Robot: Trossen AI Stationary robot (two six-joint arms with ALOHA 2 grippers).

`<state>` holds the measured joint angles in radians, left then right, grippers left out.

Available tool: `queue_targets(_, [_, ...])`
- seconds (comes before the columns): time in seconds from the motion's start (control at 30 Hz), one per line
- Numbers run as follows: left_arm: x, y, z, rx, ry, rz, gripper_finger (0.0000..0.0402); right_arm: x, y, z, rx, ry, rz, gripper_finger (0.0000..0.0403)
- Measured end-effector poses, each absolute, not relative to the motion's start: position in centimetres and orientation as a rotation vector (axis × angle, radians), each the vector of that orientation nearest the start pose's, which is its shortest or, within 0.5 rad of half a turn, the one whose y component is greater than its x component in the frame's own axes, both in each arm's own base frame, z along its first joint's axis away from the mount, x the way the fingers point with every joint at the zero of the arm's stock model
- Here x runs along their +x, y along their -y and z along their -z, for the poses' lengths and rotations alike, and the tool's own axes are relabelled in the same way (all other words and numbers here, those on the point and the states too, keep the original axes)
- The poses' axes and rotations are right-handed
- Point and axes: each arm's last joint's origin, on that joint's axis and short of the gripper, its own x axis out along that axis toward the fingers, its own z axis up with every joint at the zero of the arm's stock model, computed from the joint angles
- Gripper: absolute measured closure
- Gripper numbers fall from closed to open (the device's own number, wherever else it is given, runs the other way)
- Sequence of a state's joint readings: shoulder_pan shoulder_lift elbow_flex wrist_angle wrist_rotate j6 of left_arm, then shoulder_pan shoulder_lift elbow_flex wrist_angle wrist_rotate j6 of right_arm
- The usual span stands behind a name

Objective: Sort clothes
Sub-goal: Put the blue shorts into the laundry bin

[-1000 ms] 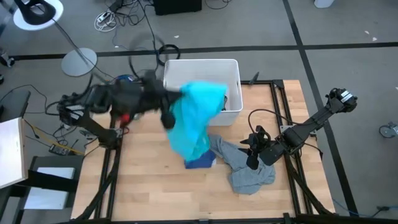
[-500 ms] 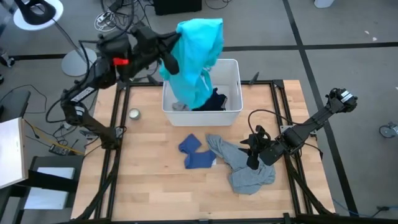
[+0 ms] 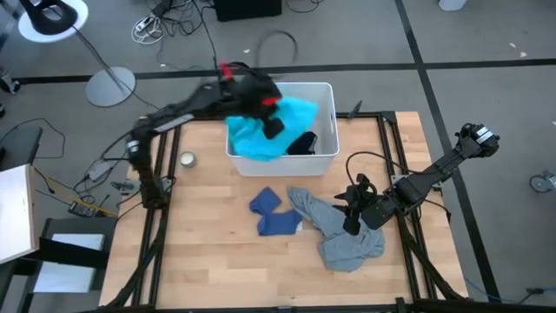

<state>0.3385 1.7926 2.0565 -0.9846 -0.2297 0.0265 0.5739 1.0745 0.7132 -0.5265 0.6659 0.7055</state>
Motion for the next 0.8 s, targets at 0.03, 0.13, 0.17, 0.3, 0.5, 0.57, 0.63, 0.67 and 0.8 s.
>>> queue_targets(0.03, [35.7,-13.3,-40.7,-0.039,-0.769,-0.520,0.0398,18.0,-9.5,-23.5,0.160,-0.641,0.326,0.0261])
queue_targets(0.13, [38.0,-14.5,-37.4,-0.116,-0.842,-0.492,0.0396,18.0,-9.5,-23.4,0.158,-0.643,0.327,0.0263])
queue_targets(0.17, [38.6,-14.9,-36.4,-0.136,-0.867,-0.484,0.0393,18.0,-9.5,-23.4,0.157,-0.645,0.327,0.0263])
queue_targets(0.3, [40.7,-16.3,-32.2,-0.201,-0.962,-0.461,0.0358,18.0,-9.5,-23.4,0.158,-0.648,0.324,0.0263])
queue_targets(0.5, [42.0,-18.3,-27.8,-0.360,-1.039,-0.429,0.0273,18.0,-9.5,-23.4,0.156,-0.649,0.324,0.0262])
queue_targets(0.57, [42.2,-18.7,-26.8,-0.385,-1.058,-0.413,0.0249,18.0,-9.5,-23.4,0.154,-0.650,0.324,0.0262])
queue_targets(0.63, [42.2,-18.8,-26.7,-0.391,-1.064,-0.406,0.0230,18.0,-9.5,-23.4,0.152,-0.651,0.323,0.0263])
queue_targets(0.67, [42.2,-18.8,-26.6,-0.391,-1.068,-0.404,0.0223,18.0,-9.5,-23.4,0.148,-0.652,0.323,0.0264])
queue_targets(0.8, [41.6,-18.6,-27.6,-0.390,-1.086,-0.409,0.0212,18.0,-9.5,-23.4,0.148,-0.652,0.323,0.0263])
